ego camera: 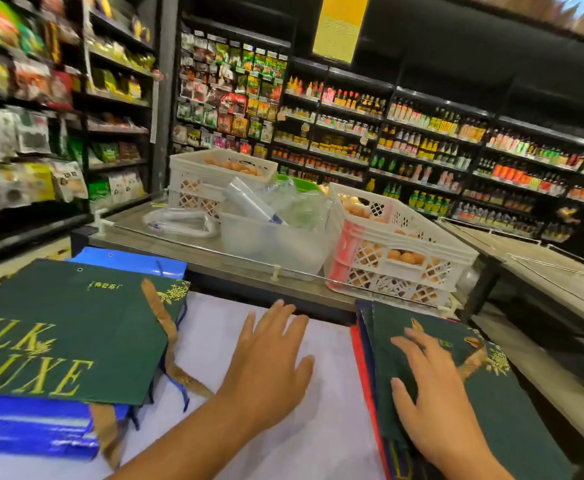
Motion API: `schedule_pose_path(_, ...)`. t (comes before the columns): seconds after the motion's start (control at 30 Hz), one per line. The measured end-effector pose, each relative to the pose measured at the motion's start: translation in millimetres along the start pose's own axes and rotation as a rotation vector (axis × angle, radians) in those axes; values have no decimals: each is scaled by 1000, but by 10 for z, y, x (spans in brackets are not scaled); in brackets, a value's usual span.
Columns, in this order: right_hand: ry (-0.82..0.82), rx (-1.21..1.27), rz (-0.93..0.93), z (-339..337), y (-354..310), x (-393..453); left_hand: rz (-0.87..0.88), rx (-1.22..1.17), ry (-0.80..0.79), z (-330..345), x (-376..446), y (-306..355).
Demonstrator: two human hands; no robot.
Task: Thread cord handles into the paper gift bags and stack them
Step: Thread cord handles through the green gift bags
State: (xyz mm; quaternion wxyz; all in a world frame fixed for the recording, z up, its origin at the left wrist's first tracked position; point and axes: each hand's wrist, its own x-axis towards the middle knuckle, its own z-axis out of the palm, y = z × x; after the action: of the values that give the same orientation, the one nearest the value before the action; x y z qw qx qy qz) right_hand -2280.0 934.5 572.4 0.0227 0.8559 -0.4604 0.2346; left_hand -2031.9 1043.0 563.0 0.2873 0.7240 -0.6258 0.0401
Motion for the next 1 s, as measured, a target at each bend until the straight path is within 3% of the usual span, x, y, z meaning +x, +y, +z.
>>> schedule_pose_path(0.1,-13,198,-142,181,-633,20,-29,104,204,-420,-342,-612)
schedule_pose_path(0.2,-74,319,-243,380,-1190,-1,-201,255,278,-866,-592,-1136)
schedule_pose_path(0.27,-134,347,-278,531,-1472,-2,-392,357,205,-1085,-702,-1422)
schedule_pose_path(0.33,-177,369,-299,686,-1691,16,-569,387,13,-1175,-806,-1659)
schedule_pose_path(0.4,-235,420,-273,838,-1847,41,-637,361,-140,-1130,-897,-1817)
schedule_pose_path(0.47,-287,459,-215,990,-1968,63,-626,353,-231,-1038,-987,-1838)
schedule_pose_path(0.57,-341,514,-166,1194,-2090,33,-593,368,-225,-947,-1054,-1769)
schedule_pose_path(0.7,-359,669,-179,1275,-2156,-53,-482,328,-255,-876,-1066,-1609)
schedule_pose_path(0.8,-416,650,-225,1279,-2194,-82,-420,342,-306,-769,-1061,-1517)
schedule_pose_path(1.0,-419,930,113,1194,-2155,-41,-221,400,-319,-636,-1116,-1475)
